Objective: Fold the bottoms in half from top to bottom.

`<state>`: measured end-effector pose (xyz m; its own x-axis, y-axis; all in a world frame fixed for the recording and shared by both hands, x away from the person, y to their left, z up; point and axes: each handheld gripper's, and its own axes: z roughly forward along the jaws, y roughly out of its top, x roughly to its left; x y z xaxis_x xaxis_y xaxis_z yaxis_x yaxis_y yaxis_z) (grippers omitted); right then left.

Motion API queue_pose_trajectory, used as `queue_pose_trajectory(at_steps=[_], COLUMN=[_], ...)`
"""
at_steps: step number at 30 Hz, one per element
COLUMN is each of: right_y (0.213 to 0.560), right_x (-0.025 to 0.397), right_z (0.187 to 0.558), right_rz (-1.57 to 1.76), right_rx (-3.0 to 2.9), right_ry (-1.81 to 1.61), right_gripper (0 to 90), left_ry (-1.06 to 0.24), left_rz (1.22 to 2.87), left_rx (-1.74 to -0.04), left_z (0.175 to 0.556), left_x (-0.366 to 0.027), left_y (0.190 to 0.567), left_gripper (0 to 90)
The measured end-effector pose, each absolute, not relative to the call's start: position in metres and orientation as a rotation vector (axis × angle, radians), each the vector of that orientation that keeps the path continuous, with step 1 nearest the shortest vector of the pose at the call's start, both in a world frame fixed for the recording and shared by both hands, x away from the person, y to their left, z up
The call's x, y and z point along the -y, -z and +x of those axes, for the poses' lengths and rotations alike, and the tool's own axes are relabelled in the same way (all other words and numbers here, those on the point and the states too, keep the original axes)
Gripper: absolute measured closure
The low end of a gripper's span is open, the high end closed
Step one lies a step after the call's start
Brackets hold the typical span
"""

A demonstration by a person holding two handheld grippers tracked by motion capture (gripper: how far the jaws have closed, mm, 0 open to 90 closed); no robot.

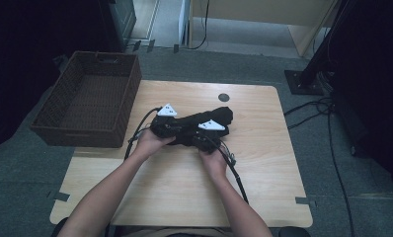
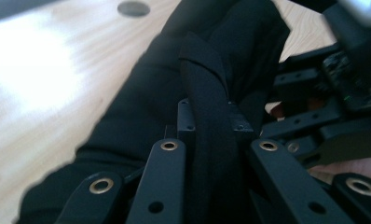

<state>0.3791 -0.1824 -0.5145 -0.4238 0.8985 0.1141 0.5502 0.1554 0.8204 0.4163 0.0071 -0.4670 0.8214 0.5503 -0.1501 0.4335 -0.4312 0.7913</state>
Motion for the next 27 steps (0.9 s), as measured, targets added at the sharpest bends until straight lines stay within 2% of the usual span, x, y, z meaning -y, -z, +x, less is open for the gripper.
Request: queue_pose_trajectory(at_steps=[4, 8, 14, 20, 23, 27], right_y=[0.509, 0.492, 0.456, 0.431, 0.437, 0.462], right_x=[0.192, 0.199, 0.216, 0.225, 0.216, 0.206], right_z=[0.379, 0.370, 0.361, 0.374, 0.382, 0.382], right_rz=[1.412, 1.376, 1.331, 1.326, 1.348, 1.368], right_rx=[-2.067, -2.138, -2.087, -2.037, -2.067, -2.152], right_ry=[-1.213, -1.164, -1.231, -1.228, -1.220, -1.143], right_gripper=[62.9, 68.3, 70.7, 69.2, 68.7, 68.5], left_ry=[-0.176, -0.168, -0.173, -0.158, -0.136, -0.110], left_rz=[2.109, 2.111, 2.142, 2.153, 2.150, 2.148], left_rx=[-0.735, -0.734, -0.729, -0.714, -0.721, -0.725], left_z=[0.414, 0.413, 0.412, 0.410, 0.410, 0.408], left_x=[-0.008, -0.008, -0.011, -0.012, -0.013, -0.019], left_y=[0.475, 0.478, 0.474, 0.472, 0.470, 0.458], left_gripper=[79.9, 77.8, 73.9, 67.4, 61.9, 53.9])
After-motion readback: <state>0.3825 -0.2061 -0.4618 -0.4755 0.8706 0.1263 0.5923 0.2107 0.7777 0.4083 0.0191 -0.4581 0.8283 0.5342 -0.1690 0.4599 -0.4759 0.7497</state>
